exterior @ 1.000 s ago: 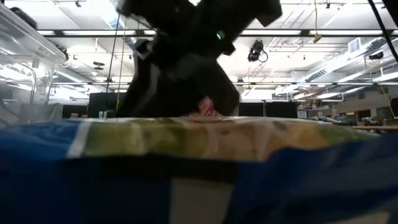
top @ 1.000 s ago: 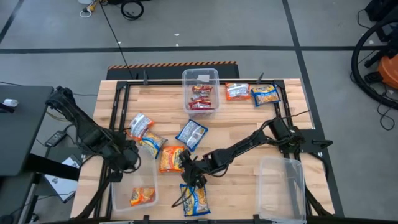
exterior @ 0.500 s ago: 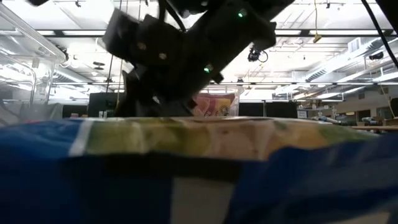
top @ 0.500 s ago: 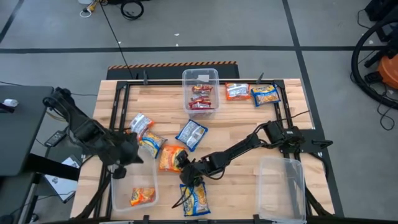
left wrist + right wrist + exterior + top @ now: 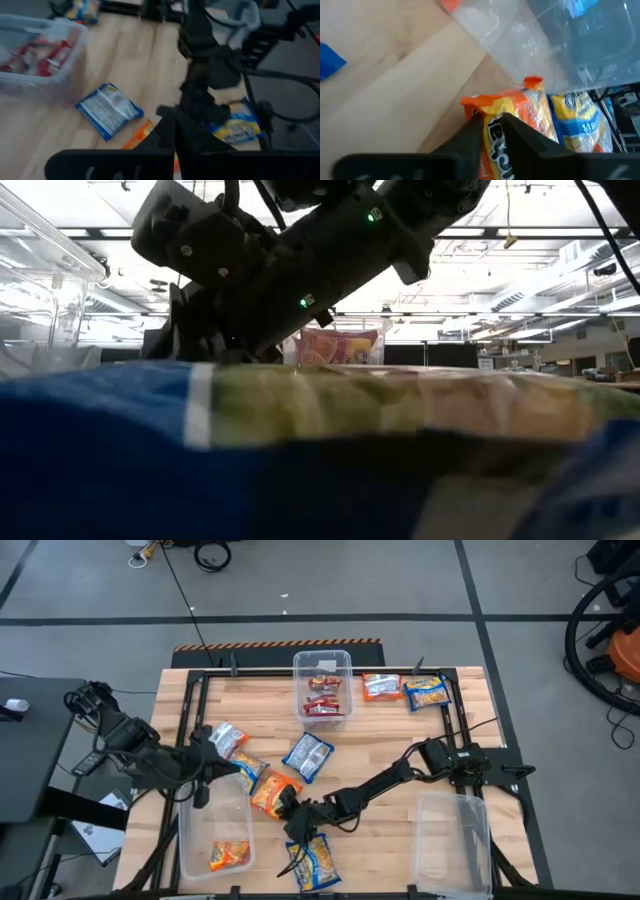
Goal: Sort Maruchan noodles
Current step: Put the orange noodle pack into the bottom left transparent bin
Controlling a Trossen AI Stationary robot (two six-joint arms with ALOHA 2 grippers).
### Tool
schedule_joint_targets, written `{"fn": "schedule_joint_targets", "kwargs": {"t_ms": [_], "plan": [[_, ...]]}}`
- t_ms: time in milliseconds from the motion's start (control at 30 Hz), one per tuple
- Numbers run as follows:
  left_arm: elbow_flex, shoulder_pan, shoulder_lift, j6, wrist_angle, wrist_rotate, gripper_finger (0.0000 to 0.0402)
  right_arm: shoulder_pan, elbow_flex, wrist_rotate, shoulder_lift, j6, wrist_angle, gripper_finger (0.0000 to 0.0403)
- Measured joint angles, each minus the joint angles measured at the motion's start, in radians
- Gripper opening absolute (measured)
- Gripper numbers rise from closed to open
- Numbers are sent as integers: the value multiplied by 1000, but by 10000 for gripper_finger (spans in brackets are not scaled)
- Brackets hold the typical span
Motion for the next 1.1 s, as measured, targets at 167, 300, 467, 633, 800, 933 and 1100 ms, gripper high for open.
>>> {"fn": "schedule_joint_targets", "kwargs": {"t_ms": [167, 300, 467, 633, 800, 933, 1100], "plan": [[0, -1, 0, 27, 85, -15, 7, 12, 0, 48, -4, 40, 0, 14], [0, 1, 0, 177, 267, -27, 19, 16, -1, 137, -66, 117, -52, 14], [0, 26, 0, 358, 336, -75, 65, -3, -1, 129, -233, 307, -207, 9], [0, 69, 13, 490, 334, -41, 119, -85, -1, -61, -400, 681, -343, 9], [-1, 142, 56, 576, 322, 81, 172, -159, -1, -190, -487, 832, -371, 9], [-1, 226, 95, 603, 272, 191, 203, -170, -1, -250, -517, 837, -362, 9], [-2, 318, 125, 631, 254, 385, 225, -170, -1, -262, -534, 874, -361, 9]]}}
